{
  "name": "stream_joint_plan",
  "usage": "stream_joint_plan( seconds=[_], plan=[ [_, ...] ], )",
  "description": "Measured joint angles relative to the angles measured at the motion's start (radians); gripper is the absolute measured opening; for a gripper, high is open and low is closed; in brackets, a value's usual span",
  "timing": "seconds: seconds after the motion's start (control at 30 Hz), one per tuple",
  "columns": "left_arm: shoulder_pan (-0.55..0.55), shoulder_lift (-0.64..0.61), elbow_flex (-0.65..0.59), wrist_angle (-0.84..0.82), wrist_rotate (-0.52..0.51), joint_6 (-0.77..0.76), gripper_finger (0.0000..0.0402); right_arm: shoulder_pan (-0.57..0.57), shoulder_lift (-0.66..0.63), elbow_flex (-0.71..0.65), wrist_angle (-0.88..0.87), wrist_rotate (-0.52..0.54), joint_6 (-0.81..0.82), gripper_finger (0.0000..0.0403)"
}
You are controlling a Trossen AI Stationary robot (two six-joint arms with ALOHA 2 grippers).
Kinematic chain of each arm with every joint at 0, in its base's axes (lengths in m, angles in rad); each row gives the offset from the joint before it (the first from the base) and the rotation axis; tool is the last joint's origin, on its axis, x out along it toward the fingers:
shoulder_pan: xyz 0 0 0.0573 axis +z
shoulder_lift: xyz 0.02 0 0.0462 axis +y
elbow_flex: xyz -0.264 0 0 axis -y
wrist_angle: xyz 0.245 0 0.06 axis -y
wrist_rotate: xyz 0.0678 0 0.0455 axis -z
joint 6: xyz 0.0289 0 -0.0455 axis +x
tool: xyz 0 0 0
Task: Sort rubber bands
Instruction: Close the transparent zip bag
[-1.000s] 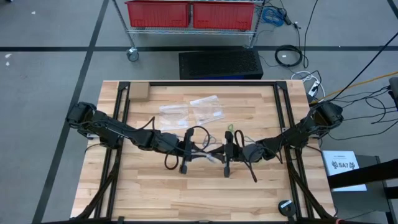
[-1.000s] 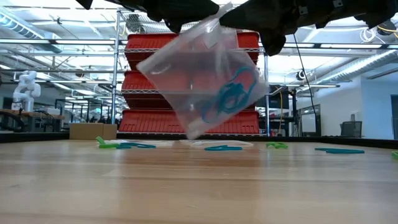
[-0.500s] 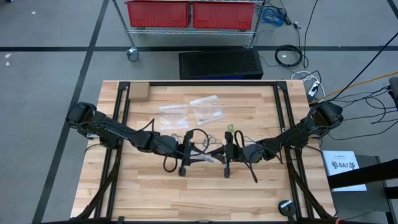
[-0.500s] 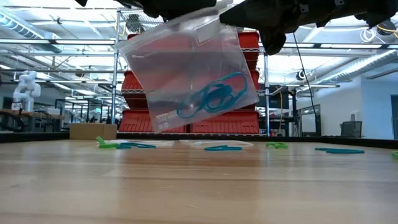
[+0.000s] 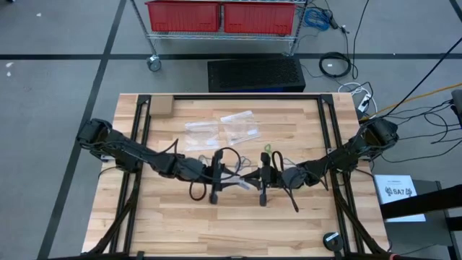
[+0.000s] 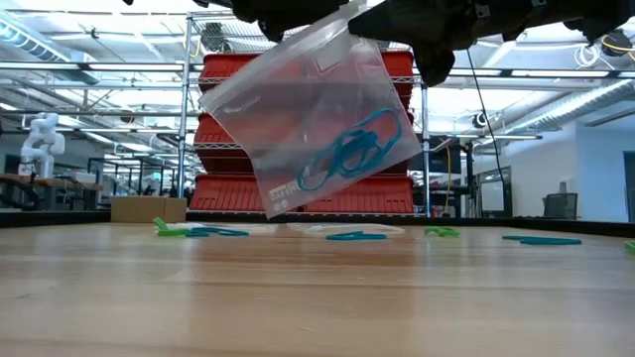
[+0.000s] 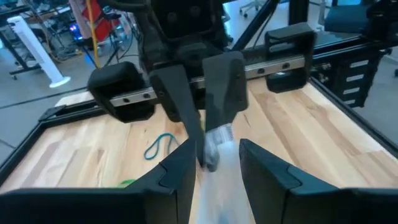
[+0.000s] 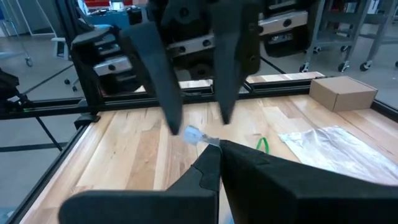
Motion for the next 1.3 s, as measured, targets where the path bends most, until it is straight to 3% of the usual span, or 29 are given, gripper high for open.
stream_joint_plan(
  seconds=[0.17, 0.53, 0.97, 1.07, 1.3],
  plan=[
    [-0.027, 0.000, 0.000, 0.000, 0.001, 0.005, 0.0127, -0.005, 0.000, 0.002, -0.007, 0.004, -0.005, 0.0000],
    [-0.037, 0.027, 0.000, 0.000, -0.128, 0.052, 0.0127, -0.005, 0.000, 0.002, -0.002, 0.019, -0.006, 0.0000],
    [-0.045, 0.045, 0.036, -0.003, -0.182, 0.076, 0.0124, -0.005, 0.000, 0.002, -0.011, 0.019, -0.003, 0.0000],
    [-0.045, 0.045, 0.036, -0.021, -0.188, 0.076, 0.0104, -0.005, 0.000, 0.002, -0.011, 0.019, -0.003, 0.0000],
    [-0.045, 0.045, 0.036, -0.054, -0.196, 0.077, 0.0013, -0.005, 0.000, 0.002, -0.014, 0.019, -0.003, 0.0000]
  ],
)
